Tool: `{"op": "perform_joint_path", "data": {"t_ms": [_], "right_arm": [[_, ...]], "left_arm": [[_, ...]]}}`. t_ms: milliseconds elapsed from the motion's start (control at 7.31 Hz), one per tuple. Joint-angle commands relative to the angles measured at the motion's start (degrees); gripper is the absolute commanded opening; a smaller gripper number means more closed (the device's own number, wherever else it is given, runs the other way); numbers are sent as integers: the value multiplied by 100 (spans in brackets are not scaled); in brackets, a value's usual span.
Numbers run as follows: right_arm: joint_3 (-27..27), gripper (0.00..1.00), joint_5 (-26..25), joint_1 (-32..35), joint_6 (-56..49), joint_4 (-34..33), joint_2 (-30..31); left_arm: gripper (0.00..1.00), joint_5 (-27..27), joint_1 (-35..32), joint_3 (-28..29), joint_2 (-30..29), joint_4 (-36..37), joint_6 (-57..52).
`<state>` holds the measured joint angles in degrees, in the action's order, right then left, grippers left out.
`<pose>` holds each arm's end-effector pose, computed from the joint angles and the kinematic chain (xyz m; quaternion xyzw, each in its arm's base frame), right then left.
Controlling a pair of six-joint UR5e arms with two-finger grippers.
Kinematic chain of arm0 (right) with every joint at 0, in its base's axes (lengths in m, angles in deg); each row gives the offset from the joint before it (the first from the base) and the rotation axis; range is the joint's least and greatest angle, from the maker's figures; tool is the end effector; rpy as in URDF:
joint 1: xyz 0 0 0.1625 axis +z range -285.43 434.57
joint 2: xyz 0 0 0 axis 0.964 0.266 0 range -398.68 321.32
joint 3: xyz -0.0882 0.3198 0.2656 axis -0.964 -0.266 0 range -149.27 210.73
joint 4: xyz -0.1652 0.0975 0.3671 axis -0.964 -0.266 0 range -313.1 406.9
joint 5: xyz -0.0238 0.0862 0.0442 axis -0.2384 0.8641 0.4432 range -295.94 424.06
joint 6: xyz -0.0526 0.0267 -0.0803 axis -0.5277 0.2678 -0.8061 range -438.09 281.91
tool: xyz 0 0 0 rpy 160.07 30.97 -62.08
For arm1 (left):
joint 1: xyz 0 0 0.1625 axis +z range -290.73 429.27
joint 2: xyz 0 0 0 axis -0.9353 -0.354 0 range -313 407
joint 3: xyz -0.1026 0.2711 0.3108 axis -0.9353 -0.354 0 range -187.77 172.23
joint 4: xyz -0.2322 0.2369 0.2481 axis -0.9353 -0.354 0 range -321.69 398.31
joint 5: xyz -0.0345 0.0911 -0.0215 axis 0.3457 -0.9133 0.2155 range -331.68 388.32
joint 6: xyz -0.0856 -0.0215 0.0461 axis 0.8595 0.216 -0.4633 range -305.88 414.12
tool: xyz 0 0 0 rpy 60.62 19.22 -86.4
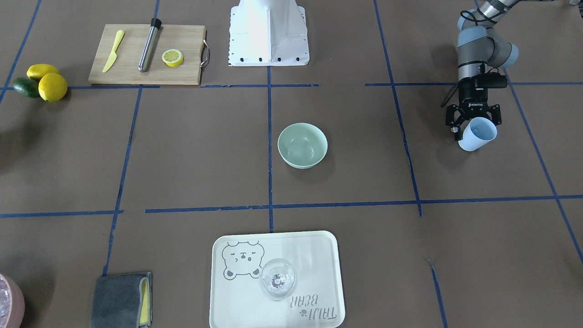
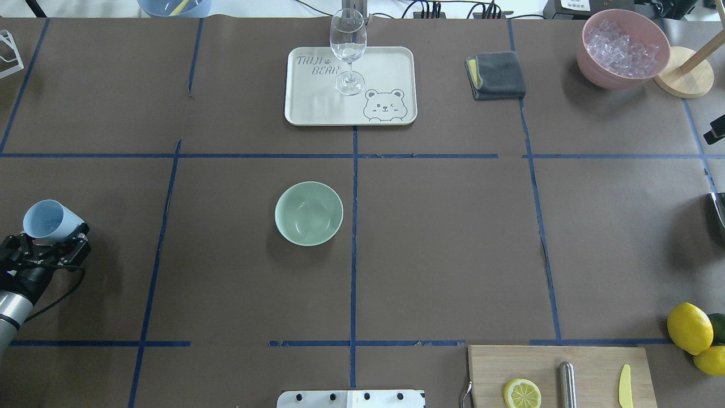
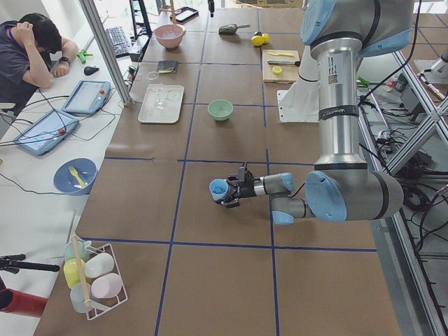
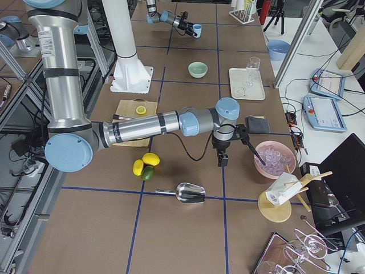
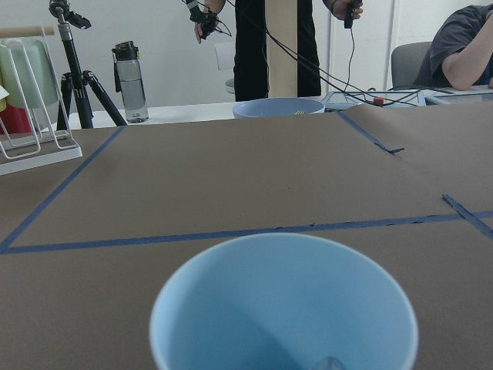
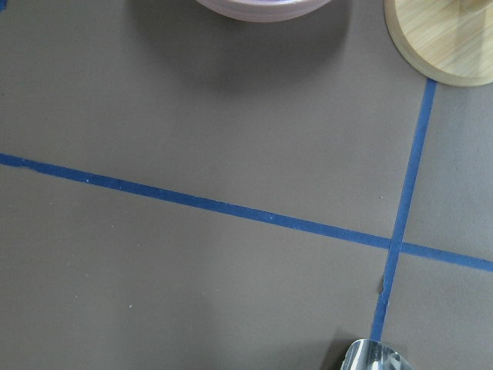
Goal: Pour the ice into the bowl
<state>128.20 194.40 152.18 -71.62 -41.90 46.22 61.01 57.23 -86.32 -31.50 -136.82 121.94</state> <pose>-0.0478 -0.5378 0.5504 0.0549 -0.3562 -0.0894 0.9285 0.3171 -0.2896 0.6687 0.5258 0.3123 -0.1804 0.7703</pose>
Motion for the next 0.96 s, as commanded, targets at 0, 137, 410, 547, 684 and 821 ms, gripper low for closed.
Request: {"op": "perform_joint_path", "data": {"t_ms": [0, 137, 410, 547, 684, 821], "right_arm": [[0, 100, 0, 0, 3, 3, 0], [9, 100, 0, 0, 12, 3, 0], [17, 100, 0, 0, 3, 3, -9], [17, 100, 0, 0, 3, 3, -9], [9, 100, 0, 0, -14, -6, 0], [9, 100, 0, 9, -14, 3, 9]], "left_arm": [[100, 10, 0, 59, -86, 15, 12], [79, 10, 0, 59, -104, 6, 29], [19, 10, -9, 24, -95, -12, 55], [4, 71, 0, -28, -95, -212, -31], [4, 80, -9, -64, -95, -310, -415], [1, 80, -17, -264, -95, -354, -1254]]}}
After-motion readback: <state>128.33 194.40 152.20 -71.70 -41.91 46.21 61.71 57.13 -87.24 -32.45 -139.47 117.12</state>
